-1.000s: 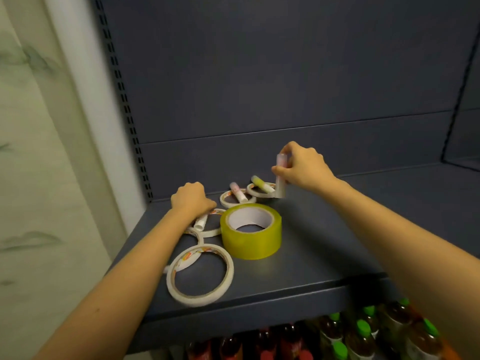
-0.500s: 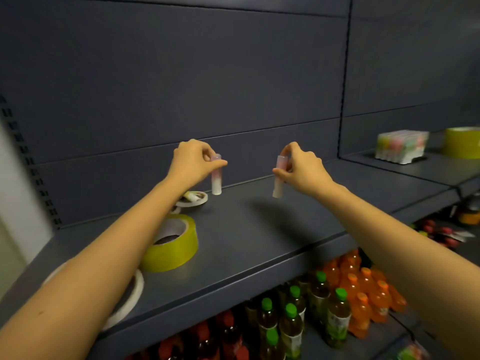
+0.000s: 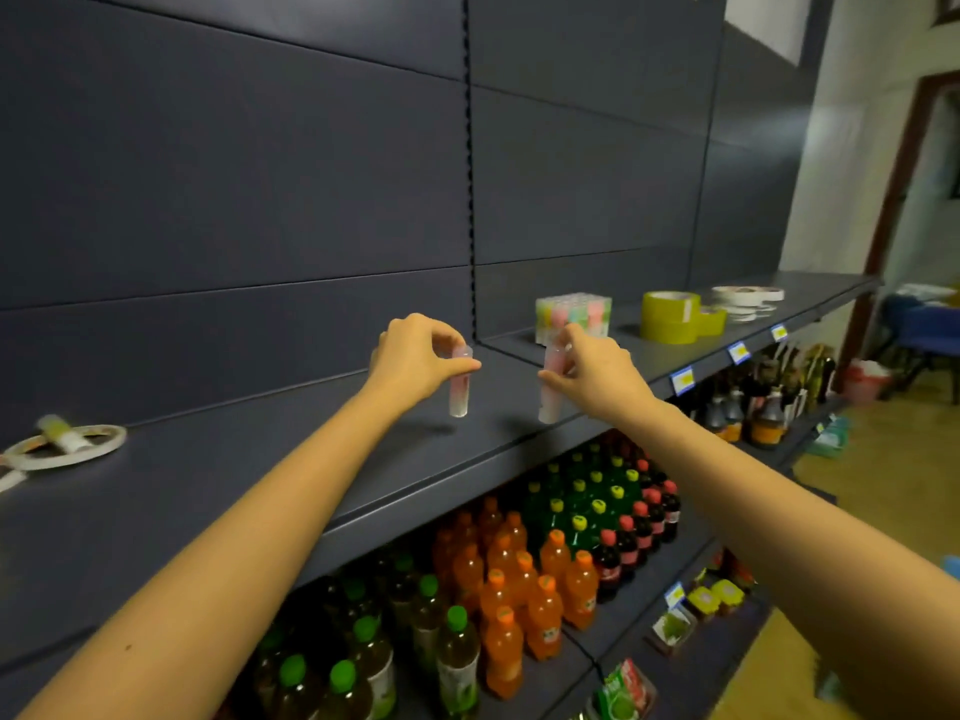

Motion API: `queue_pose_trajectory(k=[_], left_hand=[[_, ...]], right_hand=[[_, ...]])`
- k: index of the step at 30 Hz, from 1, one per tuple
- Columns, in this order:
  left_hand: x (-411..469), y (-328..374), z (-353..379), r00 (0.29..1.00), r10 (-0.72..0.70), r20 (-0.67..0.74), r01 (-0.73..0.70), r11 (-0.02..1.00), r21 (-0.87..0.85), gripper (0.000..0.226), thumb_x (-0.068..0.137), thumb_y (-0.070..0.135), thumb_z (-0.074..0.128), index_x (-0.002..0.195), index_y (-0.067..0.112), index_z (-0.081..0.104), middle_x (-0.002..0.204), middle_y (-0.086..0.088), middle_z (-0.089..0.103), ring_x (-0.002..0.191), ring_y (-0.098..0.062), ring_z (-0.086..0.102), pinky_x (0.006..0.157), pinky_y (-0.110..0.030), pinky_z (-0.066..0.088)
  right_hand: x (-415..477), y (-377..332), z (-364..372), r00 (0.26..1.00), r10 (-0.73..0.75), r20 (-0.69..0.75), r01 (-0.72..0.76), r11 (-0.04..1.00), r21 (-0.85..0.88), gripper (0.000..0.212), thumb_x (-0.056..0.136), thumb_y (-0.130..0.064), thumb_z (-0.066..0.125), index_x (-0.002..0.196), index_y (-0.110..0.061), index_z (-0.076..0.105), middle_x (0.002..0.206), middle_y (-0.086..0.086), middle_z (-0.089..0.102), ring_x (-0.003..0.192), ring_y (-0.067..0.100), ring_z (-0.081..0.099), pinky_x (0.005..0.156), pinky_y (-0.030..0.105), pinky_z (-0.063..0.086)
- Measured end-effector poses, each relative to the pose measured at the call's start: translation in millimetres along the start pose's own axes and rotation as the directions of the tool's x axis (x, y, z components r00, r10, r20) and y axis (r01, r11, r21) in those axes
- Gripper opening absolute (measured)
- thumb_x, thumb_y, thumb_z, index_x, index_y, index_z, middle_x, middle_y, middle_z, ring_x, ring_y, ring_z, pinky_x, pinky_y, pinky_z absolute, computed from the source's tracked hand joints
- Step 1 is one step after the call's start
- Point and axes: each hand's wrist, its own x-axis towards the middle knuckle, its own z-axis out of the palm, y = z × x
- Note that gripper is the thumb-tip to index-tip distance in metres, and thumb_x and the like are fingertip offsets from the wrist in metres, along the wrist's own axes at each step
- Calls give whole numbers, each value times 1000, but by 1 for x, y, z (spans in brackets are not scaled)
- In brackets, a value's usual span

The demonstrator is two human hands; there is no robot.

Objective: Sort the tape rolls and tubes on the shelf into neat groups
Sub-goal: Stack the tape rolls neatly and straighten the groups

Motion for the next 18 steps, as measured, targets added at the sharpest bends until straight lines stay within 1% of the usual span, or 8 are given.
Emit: queue_pose_trajectory(k=[2,3,7,11,15,18], left_hand=[[6,14,23,1000,3,-2,-3,1000,-16,16,74,28,77,81,14,73,91,-6,71,93,-24,64,83,-42,53],[9,21,33,1000,7,0,-7,1000,-31,17,74,26,78,83,12,73,91,-7,71,92,-24,64,84,-42,53],[23,45,67,999,47,12,-46,997,-65,21,73,21,78,87,5,73,90,-11,72,87,-22,65,82,-33,53],[46,64,95,997,82,-2,-82,993,-86,18,73,18,78,86,6,74,88,-10,73,84,-22,67,84,-35,53],[72,74,122,993,115,-2,-115,992,-53,17,73,18,78,85,7,74,88,-9,73,81,-20,66,82,-35,53],[94,76,141,993,118,0,-118,992,-44,16,74,17,77,85,6,73,86,-8,72,82,-23,67,82,-37,54]], right_hand=[[2,27,-6,1000,1,-4,-1,1000,-15,40,91,-33,58,119,-8,45,109,16,64,102,36,59,81,44,49],[3,39,-8,1000,7,-3,-7,1000,-19,39,92,-32,57,119,-8,44,110,16,63,102,37,58,82,43,48],[12,81,-18,1000,17,9,-17,999,-30,39,93,-30,55,123,-8,41,113,19,62,105,37,57,83,41,46],[28,115,-27,999,28,-37,-27,999,27,37,93,-29,55,122,-9,42,110,18,62,101,36,59,80,39,47],[45,146,-27,998,12,-54,-10,999,46,38,92,-29,57,122,-9,42,106,16,65,98,37,60,80,42,49],[65,169,-25,998,15,-56,-13,999,42,39,92,-30,57,122,-10,42,110,15,64,101,36,60,82,43,49]])
